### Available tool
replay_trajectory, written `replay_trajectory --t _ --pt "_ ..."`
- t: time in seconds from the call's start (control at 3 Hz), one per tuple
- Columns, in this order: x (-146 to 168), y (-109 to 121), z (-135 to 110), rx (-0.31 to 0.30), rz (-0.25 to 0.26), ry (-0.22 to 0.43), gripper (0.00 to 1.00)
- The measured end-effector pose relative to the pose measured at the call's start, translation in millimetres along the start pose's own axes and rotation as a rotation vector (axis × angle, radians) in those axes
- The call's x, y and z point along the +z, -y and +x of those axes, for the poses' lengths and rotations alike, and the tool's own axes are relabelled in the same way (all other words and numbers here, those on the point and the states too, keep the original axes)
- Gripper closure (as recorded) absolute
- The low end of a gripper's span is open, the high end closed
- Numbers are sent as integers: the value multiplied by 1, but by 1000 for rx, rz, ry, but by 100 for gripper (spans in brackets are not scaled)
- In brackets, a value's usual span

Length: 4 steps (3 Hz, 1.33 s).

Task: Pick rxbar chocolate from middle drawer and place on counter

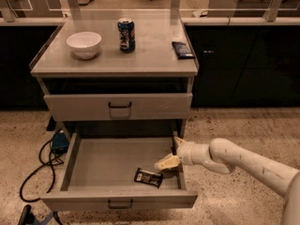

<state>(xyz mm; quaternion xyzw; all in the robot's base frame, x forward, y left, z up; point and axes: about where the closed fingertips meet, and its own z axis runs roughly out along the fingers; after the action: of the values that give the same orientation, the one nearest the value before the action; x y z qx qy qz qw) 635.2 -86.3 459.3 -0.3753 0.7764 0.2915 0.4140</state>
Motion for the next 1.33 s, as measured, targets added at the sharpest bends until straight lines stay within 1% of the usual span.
replay_trajectory --t 0.33,0.67,1.0,1.33 --pt "7 -20 -2 -60 18 -99 0" --pt "11 -36 -1 -173 98 -270 0" --pt "27 -53 38 -224 148 -426 0" --pt "35 -56 60 -251 173 -478 0"
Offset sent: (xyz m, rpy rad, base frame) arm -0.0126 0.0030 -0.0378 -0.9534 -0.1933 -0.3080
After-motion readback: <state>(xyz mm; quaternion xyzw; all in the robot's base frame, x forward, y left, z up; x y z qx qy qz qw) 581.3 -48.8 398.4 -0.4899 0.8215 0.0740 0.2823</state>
